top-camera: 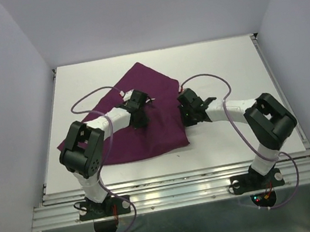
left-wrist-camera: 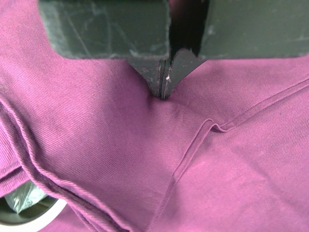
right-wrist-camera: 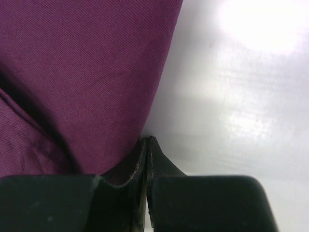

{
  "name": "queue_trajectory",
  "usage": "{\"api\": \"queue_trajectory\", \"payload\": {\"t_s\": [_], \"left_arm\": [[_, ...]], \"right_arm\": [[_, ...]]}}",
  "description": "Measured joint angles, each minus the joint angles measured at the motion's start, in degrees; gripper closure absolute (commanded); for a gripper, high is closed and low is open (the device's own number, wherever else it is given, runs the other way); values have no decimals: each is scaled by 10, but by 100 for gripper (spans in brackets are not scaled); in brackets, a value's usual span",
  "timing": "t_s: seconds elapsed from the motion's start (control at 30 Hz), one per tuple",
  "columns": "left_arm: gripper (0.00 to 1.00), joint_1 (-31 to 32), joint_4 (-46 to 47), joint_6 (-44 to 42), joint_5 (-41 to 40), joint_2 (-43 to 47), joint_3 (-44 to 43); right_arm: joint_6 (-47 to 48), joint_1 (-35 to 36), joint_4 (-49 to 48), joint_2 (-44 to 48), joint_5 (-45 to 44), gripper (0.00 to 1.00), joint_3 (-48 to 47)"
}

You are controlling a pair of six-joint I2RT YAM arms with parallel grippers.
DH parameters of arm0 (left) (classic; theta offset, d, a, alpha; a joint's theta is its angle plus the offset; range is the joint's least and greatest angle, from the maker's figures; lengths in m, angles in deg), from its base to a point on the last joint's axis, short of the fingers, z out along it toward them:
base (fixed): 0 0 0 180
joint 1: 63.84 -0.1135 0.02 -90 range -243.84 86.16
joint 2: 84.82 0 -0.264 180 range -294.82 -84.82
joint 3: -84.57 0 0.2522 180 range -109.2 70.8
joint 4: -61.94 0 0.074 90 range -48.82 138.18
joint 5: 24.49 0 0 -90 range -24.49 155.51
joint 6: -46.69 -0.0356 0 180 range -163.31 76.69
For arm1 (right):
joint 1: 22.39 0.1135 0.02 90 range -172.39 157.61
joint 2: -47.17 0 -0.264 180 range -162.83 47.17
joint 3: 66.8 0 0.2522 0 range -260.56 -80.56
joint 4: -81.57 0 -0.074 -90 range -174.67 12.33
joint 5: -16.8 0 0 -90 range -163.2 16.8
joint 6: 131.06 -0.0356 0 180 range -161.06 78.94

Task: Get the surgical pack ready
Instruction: Pack the surgical kit at the center of the board.

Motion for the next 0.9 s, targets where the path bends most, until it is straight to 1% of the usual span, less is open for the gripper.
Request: {"api": "queue_trajectory", "payload": {"t_s": [0.17, 0.3, 0.33, 0.5, 0.67, 0.7, 0.8, 0.83, 0.87, 0.9], "left_arm": [[100, 32, -33, 16, 2, 26, 19], [100, 50, -54, 22, 3, 38, 16], [100, 52, -64, 22, 1, 39, 9], [100, 53, -114, 12, -15, 40, -54], [100, 30, -123, -12, -21, 48, -103], [99, 22, -129, -19, -21, 50, -111], [86, -8, -141, -38, -21, 50, -134], [78, -16, -145, -47, -19, 49, -146], [75, -39, -148, -56, -18, 46, -162], [69, -51, -160, -64, -18, 38, -186]], "right_arm": [[-19, 20, 12, 47, -14, 95, 48], [-26, 33, 36, 73, -49, 89, 56], [-26, 36, 41, 77, -58, 86, 53], [-11, 29, 71, 97, -102, 85, 15], [11, -9, 77, 105, -114, 84, -30], [17, -19, 78, 106, -114, 82, -39], [29, -46, 80, 105, -113, 80, -65], [34, -55, 83, 104, -112, 80, -77], [38, -63, 84, 102, -111, 80, -92], [42, -69, 86, 96, -110, 80, -109]]}}
